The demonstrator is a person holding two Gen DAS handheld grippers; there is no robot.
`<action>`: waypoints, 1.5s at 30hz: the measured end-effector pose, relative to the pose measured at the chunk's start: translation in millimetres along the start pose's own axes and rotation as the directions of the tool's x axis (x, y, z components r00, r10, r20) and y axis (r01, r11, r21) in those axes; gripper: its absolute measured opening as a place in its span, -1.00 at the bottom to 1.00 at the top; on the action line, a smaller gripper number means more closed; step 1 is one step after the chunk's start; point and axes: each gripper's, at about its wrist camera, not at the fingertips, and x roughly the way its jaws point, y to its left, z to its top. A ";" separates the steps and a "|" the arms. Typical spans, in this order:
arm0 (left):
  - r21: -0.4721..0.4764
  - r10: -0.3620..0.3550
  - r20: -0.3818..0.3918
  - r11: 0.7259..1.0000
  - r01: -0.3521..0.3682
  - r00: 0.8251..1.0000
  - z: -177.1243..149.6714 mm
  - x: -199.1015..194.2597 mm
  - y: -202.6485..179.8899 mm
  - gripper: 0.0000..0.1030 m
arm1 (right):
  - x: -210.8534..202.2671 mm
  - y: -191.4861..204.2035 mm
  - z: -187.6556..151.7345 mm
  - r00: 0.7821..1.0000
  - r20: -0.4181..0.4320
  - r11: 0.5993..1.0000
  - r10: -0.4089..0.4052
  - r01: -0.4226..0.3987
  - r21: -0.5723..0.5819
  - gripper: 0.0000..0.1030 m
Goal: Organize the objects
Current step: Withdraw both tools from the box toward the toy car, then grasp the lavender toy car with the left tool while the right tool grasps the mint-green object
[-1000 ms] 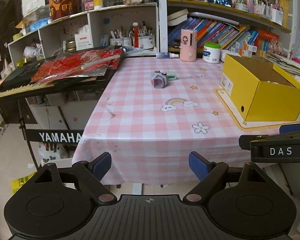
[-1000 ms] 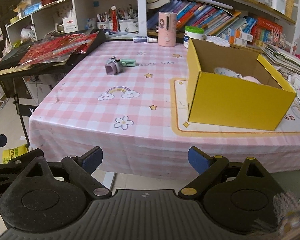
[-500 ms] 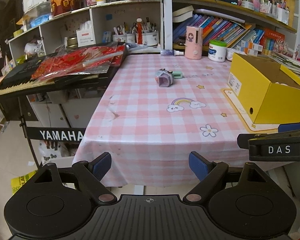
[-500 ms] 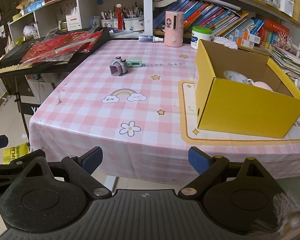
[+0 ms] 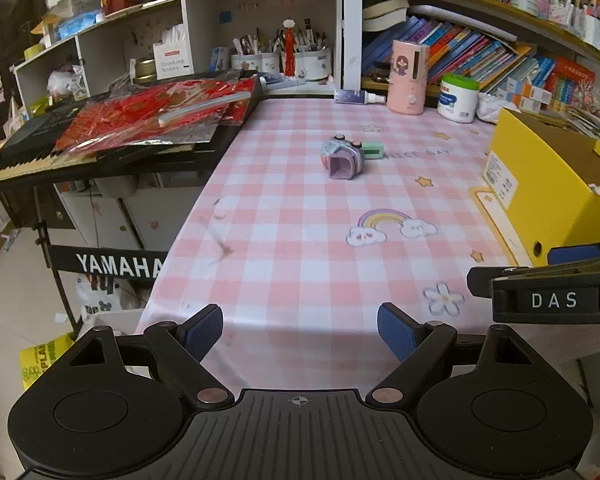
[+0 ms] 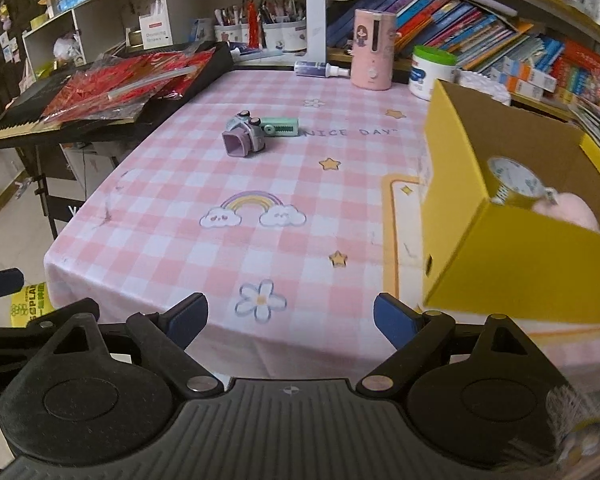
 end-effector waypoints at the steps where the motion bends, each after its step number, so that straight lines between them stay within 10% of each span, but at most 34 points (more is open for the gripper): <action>1: -0.002 0.003 -0.001 1.000 -0.003 1.000 4.0 4.3 -0.6 0.69 | 4.7 -1.9 4.8 1.000 -0.001 1.000 0.005 -0.005 -0.002 0.75; 40: -0.009 -0.032 -0.031 0.999 0.032 0.999 144.6 209.0 -52.2 0.64 | 144.0 -67.7 203.5 0.994 0.078 0.995 0.074 -0.079 0.060 0.58; 45: -0.023 -0.040 -0.063 0.999 0.038 0.997 145.5 228.9 -50.6 0.09 | 157.3 -69.8 206.9 0.996 0.058 0.996 0.074 -0.077 0.053 0.58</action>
